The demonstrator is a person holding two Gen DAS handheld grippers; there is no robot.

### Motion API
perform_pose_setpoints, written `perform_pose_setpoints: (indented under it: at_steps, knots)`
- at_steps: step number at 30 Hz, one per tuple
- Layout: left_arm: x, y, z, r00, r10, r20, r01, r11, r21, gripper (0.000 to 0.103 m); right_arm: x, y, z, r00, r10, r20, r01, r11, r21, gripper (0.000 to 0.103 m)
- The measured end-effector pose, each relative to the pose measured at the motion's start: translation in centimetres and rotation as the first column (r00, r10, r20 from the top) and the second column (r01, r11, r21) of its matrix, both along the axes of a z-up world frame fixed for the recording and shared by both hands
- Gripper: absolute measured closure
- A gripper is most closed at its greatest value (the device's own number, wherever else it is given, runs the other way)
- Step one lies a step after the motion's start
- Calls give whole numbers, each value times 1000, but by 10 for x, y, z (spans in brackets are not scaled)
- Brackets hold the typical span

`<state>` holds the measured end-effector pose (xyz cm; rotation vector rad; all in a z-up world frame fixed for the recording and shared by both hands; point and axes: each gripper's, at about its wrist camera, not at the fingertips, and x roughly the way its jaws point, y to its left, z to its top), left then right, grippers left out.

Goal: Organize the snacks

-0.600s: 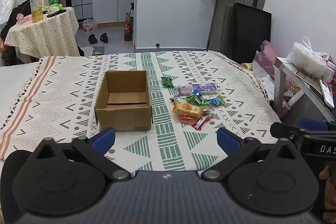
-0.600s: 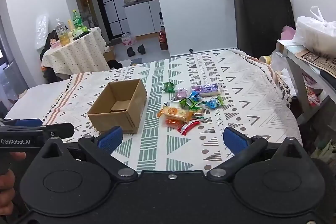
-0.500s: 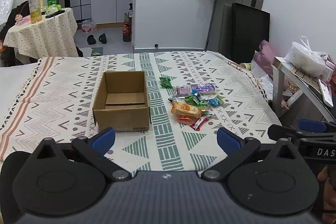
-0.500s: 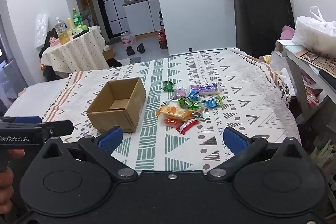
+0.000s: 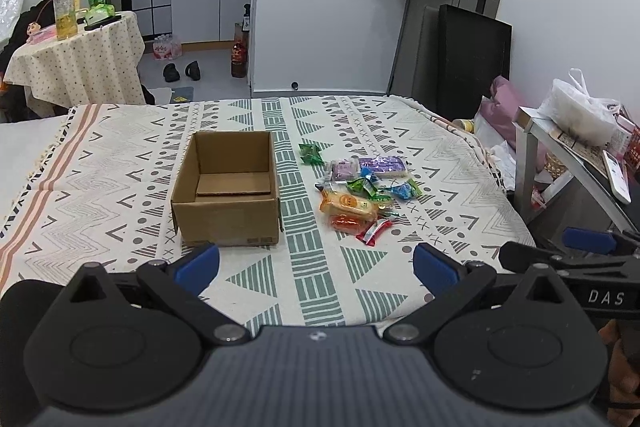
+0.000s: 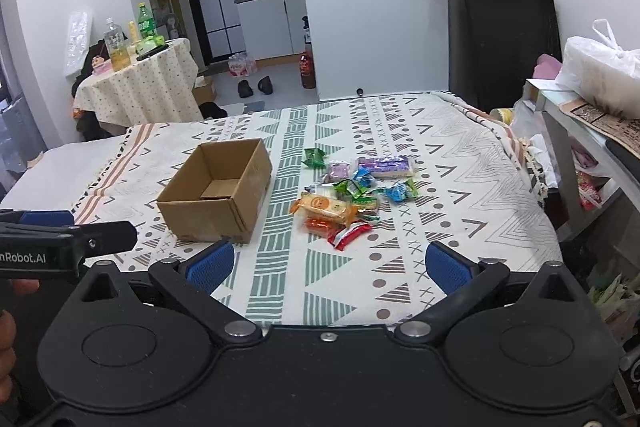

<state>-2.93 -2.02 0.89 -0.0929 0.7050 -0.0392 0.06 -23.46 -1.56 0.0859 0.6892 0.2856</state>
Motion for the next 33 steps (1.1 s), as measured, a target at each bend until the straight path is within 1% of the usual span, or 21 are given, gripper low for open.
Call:
perform_pose_setpoints:
  at_steps: [5,9,22,33]
  knots:
    - [-1,4,2,1000,0,7,1,1000,-20,0,-2,4,2,1000,18,9,-18,1000,-18,0]
    - [-1,5,3,1000,-9,10,9,1000,-22,0,-3,6,6,999,34,17,-34,999,-8,0]
    - [-3,10,7,1000,1,20,0,999,-34,0,-3,15,7,999,39,11,-39,999,-37,0]
    - [-3,11,8,1000,0,19,1,999,-34,0,-1,13,5,1000,31,4,-30,999,-42,0]
